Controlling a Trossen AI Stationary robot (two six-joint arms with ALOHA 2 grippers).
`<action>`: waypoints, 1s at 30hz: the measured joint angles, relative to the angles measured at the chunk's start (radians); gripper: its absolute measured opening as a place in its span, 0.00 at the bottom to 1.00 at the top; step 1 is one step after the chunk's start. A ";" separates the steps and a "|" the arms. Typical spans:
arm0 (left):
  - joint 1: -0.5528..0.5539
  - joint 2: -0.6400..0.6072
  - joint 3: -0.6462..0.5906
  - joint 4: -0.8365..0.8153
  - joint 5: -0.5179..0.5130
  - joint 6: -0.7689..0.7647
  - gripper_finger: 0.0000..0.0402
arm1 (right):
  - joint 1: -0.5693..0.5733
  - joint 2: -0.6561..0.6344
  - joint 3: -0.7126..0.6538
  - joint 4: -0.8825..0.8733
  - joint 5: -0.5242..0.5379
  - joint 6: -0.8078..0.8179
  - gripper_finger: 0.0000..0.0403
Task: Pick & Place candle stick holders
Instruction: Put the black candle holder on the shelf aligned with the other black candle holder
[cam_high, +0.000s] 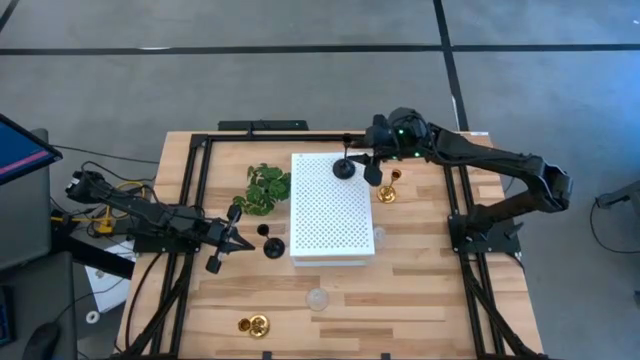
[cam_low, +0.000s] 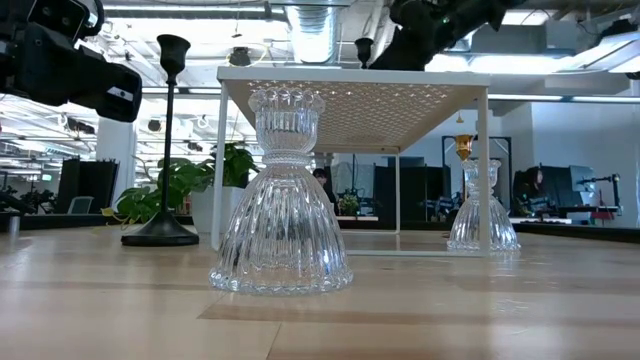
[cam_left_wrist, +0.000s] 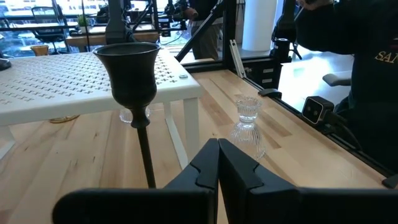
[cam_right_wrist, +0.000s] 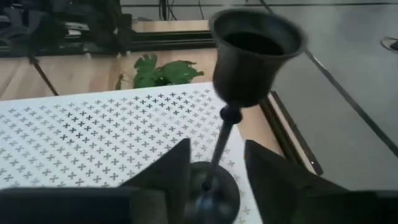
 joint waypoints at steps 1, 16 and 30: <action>0.000 0.000 0.000 0.000 0.000 0.000 0.01 | -0.001 -0.015 0.000 -0.001 0.000 0.000 0.42; 0.000 0.000 0.000 0.000 0.000 0.000 0.01 | -0.004 -0.302 0.002 -0.295 0.074 0.030 0.44; 0.000 0.000 0.000 0.000 0.000 0.000 0.01 | -0.005 -0.398 0.002 -0.547 0.098 0.063 0.03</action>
